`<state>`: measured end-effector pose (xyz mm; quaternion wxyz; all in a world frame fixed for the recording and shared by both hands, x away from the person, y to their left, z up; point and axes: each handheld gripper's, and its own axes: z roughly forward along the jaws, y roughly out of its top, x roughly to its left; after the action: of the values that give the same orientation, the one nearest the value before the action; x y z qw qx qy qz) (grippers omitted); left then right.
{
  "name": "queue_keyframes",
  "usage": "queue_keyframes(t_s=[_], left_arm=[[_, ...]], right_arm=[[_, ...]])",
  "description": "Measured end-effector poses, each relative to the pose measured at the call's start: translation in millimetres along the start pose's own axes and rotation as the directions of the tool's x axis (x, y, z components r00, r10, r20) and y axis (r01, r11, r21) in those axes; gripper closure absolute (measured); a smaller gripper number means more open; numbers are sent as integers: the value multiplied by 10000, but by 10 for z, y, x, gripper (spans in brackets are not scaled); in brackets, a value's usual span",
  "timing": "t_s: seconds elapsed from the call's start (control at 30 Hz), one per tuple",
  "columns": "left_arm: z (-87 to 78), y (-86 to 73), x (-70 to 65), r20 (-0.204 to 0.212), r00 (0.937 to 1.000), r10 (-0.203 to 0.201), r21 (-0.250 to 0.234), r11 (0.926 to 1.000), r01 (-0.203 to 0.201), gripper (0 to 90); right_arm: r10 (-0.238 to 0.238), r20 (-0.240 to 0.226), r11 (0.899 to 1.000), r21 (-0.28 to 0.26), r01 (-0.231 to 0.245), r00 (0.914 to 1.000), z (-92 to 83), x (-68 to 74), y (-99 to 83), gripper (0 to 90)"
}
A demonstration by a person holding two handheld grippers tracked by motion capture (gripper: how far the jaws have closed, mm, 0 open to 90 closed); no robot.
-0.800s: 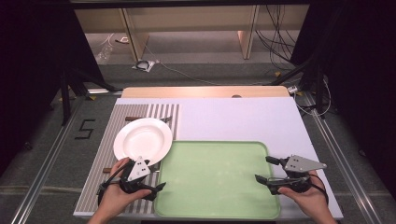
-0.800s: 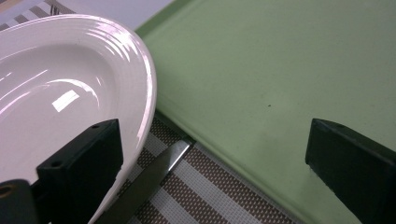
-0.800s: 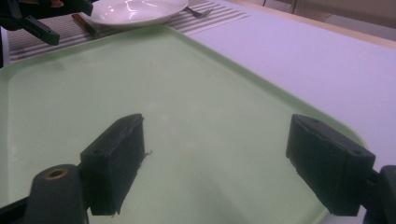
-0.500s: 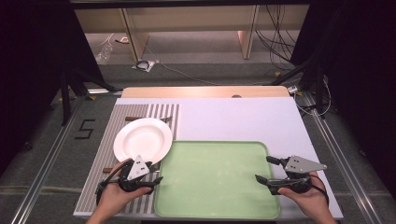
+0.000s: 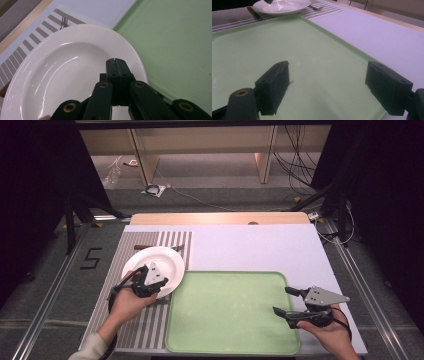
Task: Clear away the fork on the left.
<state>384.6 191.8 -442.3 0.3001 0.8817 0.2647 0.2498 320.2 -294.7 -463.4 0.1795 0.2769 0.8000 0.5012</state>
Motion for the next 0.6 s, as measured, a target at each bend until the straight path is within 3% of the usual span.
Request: queue_keyframes(t_s=[0.03,0.27,0.6], left_arm=[[83,58,93,16,10000,12,86,10000,-12,898],[330,221,343,95,10000,24,317,9995,-27,898],[628,387,549,116,9998,157,695,9974,-165,898]], right_arm=[[1,8,10000,-2,-1,10000,-2,0,0,204],[0,71,10000,-11,0,10000,-11,-5,-1,204],[60,98,10000,-5,-60,9999,-14,-15,-8,204]])
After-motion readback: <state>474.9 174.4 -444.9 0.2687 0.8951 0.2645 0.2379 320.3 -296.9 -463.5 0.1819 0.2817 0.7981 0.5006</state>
